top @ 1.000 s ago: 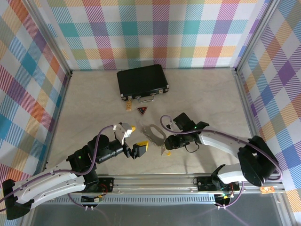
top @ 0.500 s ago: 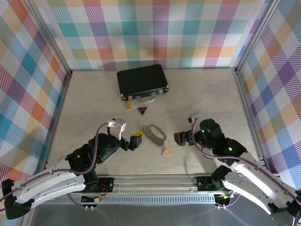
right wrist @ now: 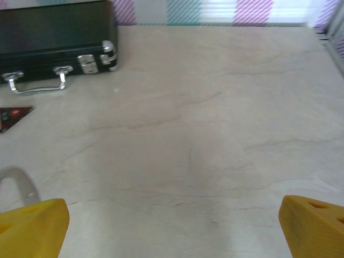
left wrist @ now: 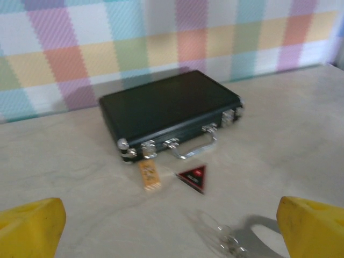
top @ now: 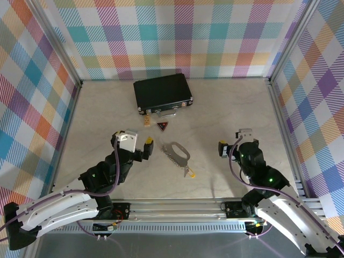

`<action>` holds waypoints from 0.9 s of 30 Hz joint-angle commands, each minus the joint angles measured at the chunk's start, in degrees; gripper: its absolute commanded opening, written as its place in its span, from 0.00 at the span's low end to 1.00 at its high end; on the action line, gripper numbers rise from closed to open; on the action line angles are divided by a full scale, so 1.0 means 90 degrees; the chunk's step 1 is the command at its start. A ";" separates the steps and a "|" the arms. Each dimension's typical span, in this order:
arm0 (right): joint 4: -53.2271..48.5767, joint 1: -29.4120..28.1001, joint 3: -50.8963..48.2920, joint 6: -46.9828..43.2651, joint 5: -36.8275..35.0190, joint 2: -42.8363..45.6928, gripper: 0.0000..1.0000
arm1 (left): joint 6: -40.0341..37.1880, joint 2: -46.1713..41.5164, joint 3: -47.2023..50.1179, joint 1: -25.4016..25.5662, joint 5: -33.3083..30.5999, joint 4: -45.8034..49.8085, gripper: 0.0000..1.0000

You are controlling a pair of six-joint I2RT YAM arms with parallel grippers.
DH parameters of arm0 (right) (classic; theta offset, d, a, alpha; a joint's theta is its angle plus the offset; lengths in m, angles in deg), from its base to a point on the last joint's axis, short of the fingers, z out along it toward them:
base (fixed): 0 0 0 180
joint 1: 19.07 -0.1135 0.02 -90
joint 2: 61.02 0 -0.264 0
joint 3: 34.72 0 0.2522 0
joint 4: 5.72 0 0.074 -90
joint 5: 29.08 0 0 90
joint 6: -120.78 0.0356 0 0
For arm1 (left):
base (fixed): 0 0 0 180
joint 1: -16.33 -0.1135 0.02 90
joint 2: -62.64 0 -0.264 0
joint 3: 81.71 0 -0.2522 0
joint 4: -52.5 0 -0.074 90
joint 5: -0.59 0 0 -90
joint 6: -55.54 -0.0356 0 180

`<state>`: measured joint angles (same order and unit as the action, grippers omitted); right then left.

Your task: Put the keys on the keyring

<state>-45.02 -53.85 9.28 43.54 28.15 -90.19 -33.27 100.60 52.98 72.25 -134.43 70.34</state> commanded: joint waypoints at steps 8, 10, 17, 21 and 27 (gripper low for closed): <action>0.1984 0.0496 -0.1197 -0.0459 -0.1591 0.0813 0.99 | -0.0333 -0.0340 0.0746 -0.0911 -0.0601 -0.0929 1.00; 0.2289 0.0584 -0.1460 -0.0613 -0.1608 0.0933 0.99 | -0.0385 -0.0305 0.0986 -0.1115 -0.0623 -0.1314 1.00; 0.2851 0.1046 -0.1924 -0.0750 -0.1644 0.0968 0.99 | -0.0394 0.0238 0.1735 -0.1720 -0.0769 -0.2631 1.00; 0.3349 0.1193 -0.2195 -0.0966 -0.1637 0.0836 0.99 | -0.0503 0.0467 0.2137 -0.1964 -0.0713 -0.3454 1.00; 0.4246 0.1280 -0.2625 -0.1660 -0.1325 0.0697 0.99 | -0.0797 0.0823 0.2188 -0.2451 -0.0415 -0.3840 1.00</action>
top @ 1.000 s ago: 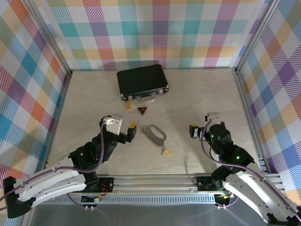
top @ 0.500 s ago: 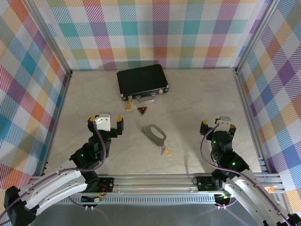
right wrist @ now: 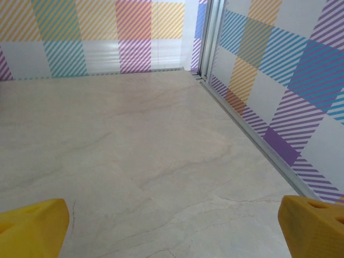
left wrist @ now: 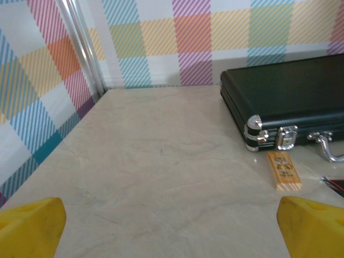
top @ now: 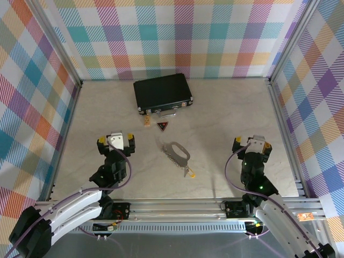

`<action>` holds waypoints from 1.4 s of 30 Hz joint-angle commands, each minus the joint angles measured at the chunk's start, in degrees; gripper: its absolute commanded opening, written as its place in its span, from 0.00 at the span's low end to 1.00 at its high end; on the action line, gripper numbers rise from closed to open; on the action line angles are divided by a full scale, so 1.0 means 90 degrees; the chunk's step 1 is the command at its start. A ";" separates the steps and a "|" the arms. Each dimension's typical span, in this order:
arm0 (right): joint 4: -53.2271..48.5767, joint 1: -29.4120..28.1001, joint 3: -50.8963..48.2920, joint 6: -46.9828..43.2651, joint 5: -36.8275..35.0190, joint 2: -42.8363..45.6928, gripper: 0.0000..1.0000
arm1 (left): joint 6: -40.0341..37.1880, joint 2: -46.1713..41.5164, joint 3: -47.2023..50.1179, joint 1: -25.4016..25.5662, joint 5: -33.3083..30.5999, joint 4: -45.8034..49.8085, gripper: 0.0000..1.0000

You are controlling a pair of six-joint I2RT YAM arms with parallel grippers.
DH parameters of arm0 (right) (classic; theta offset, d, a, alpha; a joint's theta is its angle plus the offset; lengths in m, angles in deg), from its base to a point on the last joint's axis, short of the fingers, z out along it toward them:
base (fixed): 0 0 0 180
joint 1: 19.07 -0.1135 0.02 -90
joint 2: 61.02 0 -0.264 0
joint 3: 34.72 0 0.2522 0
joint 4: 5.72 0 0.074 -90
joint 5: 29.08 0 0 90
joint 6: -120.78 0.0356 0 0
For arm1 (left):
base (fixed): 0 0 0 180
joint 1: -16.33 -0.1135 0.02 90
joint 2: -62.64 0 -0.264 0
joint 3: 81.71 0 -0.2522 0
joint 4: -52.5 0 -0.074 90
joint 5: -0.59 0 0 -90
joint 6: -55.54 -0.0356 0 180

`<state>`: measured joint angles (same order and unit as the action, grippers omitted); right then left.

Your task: Put the keys on the keyring

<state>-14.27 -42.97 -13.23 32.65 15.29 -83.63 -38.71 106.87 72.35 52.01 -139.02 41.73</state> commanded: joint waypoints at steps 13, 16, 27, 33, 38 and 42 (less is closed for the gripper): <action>0.1985 0.0898 -0.0606 -0.0079 0.1125 -0.0835 0.99 | 0.0125 0.1756 0.0324 -0.1336 0.0700 -0.2125 1.00; 0.2364 0.1122 -0.0585 0.0011 0.1306 -0.1267 0.99 | 0.0273 0.2247 0.0238 -0.1550 0.0801 -0.2355 1.00; 0.3765 0.1819 -0.0287 0.0426 0.2188 -0.3127 0.99 | 0.0458 0.3059 -0.0058 -0.2189 0.1417 -0.2817 1.00; 0.4253 0.1961 0.0141 0.0336 0.2623 -0.4257 0.99 | 0.0449 0.3595 -0.0367 -0.2465 0.1853 -0.2999 1.00; 0.4647 0.2107 0.0510 0.0292 0.3285 -0.5095 0.99 | 0.0273 0.4107 -0.0502 -0.2603 0.1983 -0.3382 1.00; 0.4821 0.2191 0.0756 0.0203 0.3454 -0.5542 0.99 | 0.0309 0.4620 -0.0419 -0.2763 0.2099 -0.4064 1.00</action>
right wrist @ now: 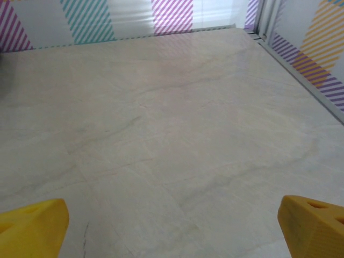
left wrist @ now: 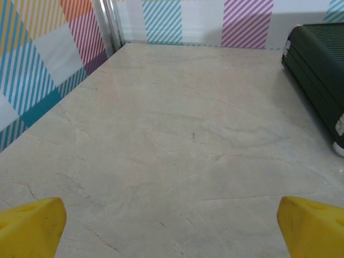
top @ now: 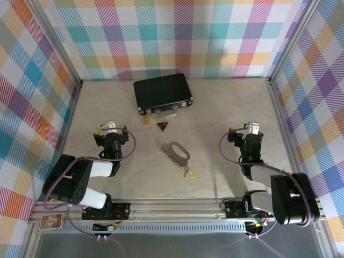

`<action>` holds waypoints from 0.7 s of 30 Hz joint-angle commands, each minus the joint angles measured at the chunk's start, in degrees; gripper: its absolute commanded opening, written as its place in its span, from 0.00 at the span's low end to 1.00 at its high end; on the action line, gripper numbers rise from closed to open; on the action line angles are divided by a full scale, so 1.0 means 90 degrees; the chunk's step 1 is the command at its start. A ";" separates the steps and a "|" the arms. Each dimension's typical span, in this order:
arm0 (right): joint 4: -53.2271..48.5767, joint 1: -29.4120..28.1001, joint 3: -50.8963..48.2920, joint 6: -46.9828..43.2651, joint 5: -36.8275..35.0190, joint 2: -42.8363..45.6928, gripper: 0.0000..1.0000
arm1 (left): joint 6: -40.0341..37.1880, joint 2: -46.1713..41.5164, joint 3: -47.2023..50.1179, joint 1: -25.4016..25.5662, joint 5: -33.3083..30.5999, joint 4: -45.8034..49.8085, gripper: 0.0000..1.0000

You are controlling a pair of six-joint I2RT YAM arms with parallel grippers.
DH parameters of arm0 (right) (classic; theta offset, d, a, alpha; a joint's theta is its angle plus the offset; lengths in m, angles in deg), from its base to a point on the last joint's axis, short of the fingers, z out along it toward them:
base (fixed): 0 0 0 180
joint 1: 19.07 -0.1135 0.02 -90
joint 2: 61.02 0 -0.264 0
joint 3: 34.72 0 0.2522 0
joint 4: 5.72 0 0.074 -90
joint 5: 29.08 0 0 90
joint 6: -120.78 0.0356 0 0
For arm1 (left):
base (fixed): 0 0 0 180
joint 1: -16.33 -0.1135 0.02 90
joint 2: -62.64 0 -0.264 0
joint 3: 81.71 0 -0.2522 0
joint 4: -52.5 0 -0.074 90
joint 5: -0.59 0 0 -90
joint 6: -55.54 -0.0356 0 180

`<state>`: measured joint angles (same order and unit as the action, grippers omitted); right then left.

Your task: Put the keys on the keyring

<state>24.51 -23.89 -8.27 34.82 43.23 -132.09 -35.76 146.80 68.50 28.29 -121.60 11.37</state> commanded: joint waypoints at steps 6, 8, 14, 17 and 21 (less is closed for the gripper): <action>0.1499 0.0181 0.0108 -0.0124 0.0501 -0.0849 0.99 | 0.0031 0.0184 -0.0266 -0.0196 0.0373 -0.0143 1.00; 0.1787 0.0241 0.0129 -0.0075 0.0528 -0.1176 0.99 | 0.0028 0.0205 -0.0365 -0.0195 0.0417 0.0009 1.00; 0.1570 0.0337 0.0327 -0.0090 0.0910 -0.1345 0.99 | -0.0120 0.0382 -0.0527 -0.0188 0.0798 0.0168 1.00; 0.1929 0.0372 0.0381 -0.0088 0.0944 -0.1797 0.99 | -0.0043 0.0402 -0.0678 -0.0306 0.0993 0.0466 1.00; 0.1475 0.0369 0.0614 -0.0068 0.0945 -0.1849 0.99 | 0.0110 0.0661 -0.0728 -0.0530 0.1448 0.0419 1.00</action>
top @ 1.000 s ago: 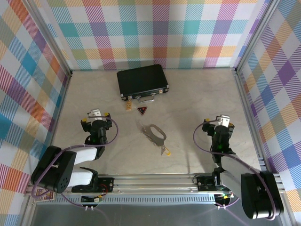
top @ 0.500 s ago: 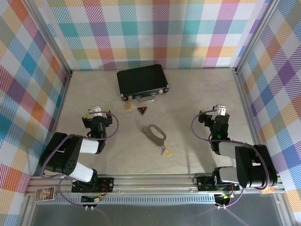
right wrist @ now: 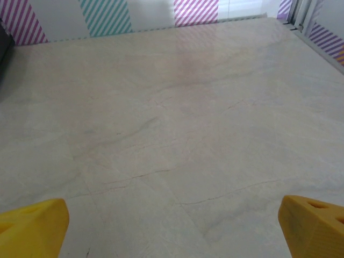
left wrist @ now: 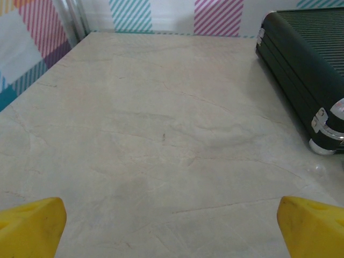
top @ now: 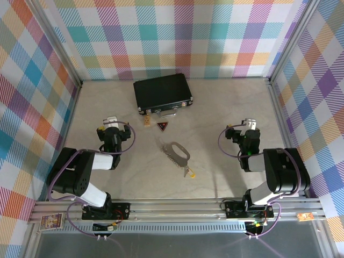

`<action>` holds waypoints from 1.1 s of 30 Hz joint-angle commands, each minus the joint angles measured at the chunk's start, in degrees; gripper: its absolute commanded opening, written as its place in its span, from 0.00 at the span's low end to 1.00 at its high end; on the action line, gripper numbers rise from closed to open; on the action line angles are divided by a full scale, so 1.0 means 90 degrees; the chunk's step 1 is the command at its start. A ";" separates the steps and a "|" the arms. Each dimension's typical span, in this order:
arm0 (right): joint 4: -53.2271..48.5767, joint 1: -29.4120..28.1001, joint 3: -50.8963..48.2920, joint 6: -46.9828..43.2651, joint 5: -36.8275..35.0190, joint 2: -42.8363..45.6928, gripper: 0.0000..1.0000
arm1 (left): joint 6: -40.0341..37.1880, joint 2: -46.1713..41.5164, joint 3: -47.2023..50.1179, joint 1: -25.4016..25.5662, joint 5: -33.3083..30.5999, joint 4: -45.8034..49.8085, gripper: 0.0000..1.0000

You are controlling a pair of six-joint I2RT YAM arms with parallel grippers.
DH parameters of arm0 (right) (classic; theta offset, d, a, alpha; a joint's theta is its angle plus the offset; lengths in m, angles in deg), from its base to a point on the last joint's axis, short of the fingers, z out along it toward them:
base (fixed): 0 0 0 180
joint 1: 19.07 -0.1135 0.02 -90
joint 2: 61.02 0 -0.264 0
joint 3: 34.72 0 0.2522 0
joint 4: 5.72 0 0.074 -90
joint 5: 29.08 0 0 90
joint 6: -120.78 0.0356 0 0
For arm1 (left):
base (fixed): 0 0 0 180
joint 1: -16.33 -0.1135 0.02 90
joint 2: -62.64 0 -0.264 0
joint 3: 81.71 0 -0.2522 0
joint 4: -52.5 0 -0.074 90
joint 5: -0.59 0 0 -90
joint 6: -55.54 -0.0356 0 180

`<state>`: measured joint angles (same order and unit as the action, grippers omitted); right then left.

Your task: Put the keys on the keyring

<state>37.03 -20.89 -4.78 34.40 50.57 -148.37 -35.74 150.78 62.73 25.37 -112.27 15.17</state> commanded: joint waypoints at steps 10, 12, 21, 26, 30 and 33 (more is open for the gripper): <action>-0.0644 0.0047 0.0643 -0.0001 0.0007 -0.0079 0.99 | 0.0131 0.0297 -0.0053 -0.0302 0.0549 -0.0139 1.00; -0.0619 0.0036 0.0624 -0.0012 0.0002 -0.0070 0.99 | 0.0128 0.0306 -0.0047 -0.0303 0.0546 -0.0165 1.00; -0.0608 0.0030 0.0623 -0.0022 -0.0002 -0.0062 0.99 | 0.0127 0.0304 -0.0038 -0.0310 0.0555 -0.0173 1.00; -0.0635 0.0022 0.0633 -0.0019 -0.0006 -0.0070 0.99 | 0.0123 0.0304 -0.0047 -0.0303 0.0556 -0.0173 1.00; -0.0645 0.0036 0.0643 -0.0021 -0.0002 -0.0070 0.99 | 0.0127 0.0304 -0.0038 -0.0304 0.0555 -0.0173 1.00; -0.0624 0.0034 0.0627 -0.0017 -0.0003 -0.0065 0.99 | 0.0123 0.0303 -0.0044 -0.0301 0.0548 -0.0173 1.00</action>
